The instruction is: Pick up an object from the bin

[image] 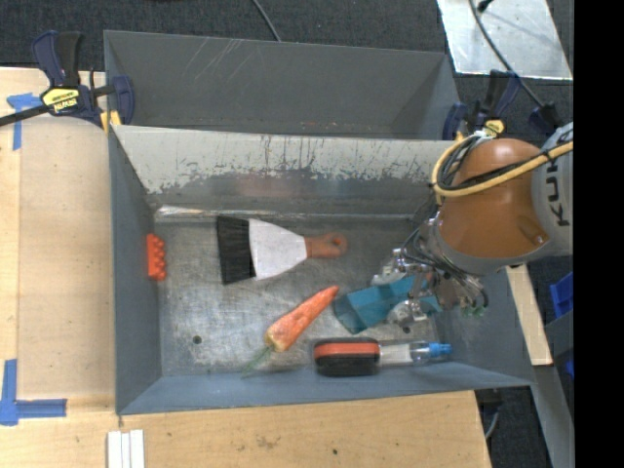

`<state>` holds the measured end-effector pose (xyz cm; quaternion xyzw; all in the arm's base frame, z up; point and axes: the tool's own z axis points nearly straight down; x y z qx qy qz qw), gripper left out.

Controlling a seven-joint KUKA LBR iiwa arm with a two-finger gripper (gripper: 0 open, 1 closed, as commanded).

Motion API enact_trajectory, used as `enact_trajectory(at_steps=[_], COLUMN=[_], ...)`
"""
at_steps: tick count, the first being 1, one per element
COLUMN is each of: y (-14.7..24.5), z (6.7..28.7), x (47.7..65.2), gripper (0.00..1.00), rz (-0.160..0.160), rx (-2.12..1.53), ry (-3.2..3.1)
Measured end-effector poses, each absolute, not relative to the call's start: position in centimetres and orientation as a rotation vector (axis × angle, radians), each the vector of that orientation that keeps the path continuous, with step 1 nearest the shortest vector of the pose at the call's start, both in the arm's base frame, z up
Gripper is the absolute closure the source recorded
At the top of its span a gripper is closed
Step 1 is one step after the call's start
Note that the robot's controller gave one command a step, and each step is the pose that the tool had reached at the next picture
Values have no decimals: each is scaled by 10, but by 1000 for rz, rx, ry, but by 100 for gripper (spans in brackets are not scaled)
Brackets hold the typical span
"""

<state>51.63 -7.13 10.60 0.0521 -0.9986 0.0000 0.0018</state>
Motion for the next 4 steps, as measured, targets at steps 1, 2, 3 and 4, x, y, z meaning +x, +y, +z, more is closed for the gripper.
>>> enact_trajectory(at_steps=[1, 2, 3, 4], y=[-71, -71, -71, -69], z=[107, 107, 107, 142], x=[517, 518, 518, 517], gripper=[0, 100, 100, 100], rz=[0, 2, 2, -1], rx=[163, 165, 165, 155], ry=[-3137, -3139, -3139, -3131])
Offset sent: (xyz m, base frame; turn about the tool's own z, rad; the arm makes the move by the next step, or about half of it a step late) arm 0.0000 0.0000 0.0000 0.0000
